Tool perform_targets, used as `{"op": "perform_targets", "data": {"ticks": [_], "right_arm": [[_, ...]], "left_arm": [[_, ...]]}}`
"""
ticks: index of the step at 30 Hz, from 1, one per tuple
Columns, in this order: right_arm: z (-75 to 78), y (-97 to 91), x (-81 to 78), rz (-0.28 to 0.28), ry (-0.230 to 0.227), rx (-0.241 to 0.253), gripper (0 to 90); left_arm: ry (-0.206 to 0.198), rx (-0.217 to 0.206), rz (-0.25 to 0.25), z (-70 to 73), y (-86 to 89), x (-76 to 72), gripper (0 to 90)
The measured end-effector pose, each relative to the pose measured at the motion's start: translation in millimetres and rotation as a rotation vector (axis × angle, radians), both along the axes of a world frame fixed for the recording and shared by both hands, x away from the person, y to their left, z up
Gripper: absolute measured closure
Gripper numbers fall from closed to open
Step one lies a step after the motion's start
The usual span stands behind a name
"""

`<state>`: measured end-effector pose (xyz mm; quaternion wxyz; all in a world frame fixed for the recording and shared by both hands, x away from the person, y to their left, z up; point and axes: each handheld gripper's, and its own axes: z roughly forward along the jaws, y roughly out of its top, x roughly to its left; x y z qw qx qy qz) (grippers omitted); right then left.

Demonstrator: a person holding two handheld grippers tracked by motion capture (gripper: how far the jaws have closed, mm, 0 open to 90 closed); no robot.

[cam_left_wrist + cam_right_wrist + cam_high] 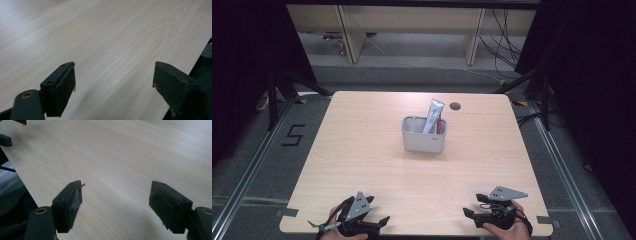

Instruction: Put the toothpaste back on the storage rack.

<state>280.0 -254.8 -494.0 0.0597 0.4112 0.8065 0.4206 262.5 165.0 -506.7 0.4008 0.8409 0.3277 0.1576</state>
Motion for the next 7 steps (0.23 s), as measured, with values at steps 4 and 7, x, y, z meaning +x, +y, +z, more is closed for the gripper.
{"op": "perform_targets", "data": {"ticks": [4, 7], "right_arm": [[-0.3, -0.2, 0.6, 0.005, -0.007, -0.004, 27.3], [-0.5, -0.4, 1.2, 0.016, -0.012, -0.006, 27.3]], "left_arm": [[0.002, -0.003, -0.004, -0.3, 0.8, 0.7, 17.7], [0.006, -0.001, -0.002, -0.7, 1.3, 1.0, 17.7]]}}
